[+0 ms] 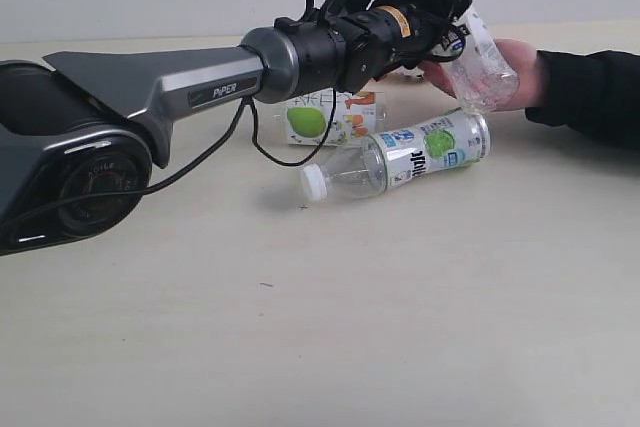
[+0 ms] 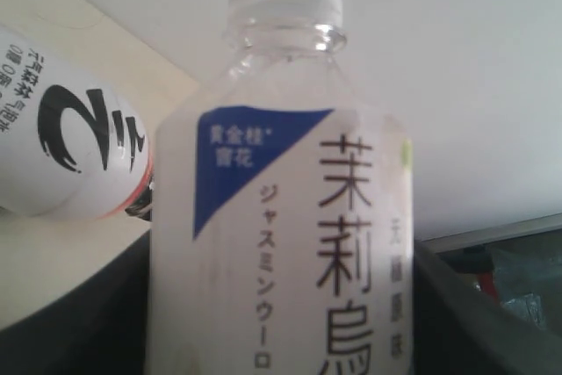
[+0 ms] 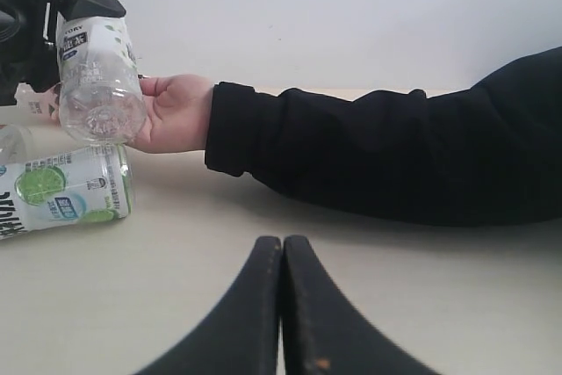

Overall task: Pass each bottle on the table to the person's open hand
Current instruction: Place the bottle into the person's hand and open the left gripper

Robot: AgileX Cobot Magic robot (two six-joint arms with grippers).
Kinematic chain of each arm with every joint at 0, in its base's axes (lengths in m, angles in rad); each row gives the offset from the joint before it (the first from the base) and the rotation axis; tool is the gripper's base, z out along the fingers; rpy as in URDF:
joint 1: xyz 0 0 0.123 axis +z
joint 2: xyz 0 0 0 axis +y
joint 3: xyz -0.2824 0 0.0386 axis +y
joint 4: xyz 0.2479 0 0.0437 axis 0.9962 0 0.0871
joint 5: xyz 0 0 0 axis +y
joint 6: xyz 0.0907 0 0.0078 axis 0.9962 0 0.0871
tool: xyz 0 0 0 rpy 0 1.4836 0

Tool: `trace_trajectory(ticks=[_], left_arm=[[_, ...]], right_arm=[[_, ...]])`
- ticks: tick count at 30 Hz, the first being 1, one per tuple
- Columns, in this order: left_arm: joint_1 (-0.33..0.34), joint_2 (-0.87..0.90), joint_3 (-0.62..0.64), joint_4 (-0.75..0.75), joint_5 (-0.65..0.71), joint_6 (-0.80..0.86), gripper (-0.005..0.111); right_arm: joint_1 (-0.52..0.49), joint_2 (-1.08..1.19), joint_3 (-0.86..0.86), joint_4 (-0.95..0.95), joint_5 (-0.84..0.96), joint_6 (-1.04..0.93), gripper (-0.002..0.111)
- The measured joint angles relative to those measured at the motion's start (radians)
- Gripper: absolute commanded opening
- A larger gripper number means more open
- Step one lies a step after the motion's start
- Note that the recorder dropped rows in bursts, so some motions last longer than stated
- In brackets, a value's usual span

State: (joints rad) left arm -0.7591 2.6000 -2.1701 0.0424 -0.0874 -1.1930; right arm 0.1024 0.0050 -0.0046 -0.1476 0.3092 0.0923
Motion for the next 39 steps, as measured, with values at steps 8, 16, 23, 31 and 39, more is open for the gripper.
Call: trace_trajectory(ticks=[8, 16, 23, 31, 39], left_arm=[[0.000, 0.000, 0.000, 0.000, 0.002, -0.007, 0.069], [0.000, 0.000, 0.000, 0.018, 0.004, -0.009, 0.069], [0.000, 0.000, 0.000, 0.020, 0.004, -0.011, 0.071], [0.000, 0.000, 0.000, 0.025, 0.004, -0.011, 0.095], [0.000, 0.000, 0.000, 0.025, 0.004, -0.011, 0.095]], right_arm=[[0.000, 0.000, 0.000, 0.000, 0.000, 0.000, 0.000], [0.000, 0.000, 0.000, 0.000, 0.000, 0.000, 0.000], [0.000, 0.000, 0.000, 0.000, 0.000, 0.000, 0.000], [0.000, 0.000, 0.000, 0.000, 0.000, 0.000, 0.000], [0.000, 0.000, 0.000, 0.000, 0.000, 0.000, 0.000]])
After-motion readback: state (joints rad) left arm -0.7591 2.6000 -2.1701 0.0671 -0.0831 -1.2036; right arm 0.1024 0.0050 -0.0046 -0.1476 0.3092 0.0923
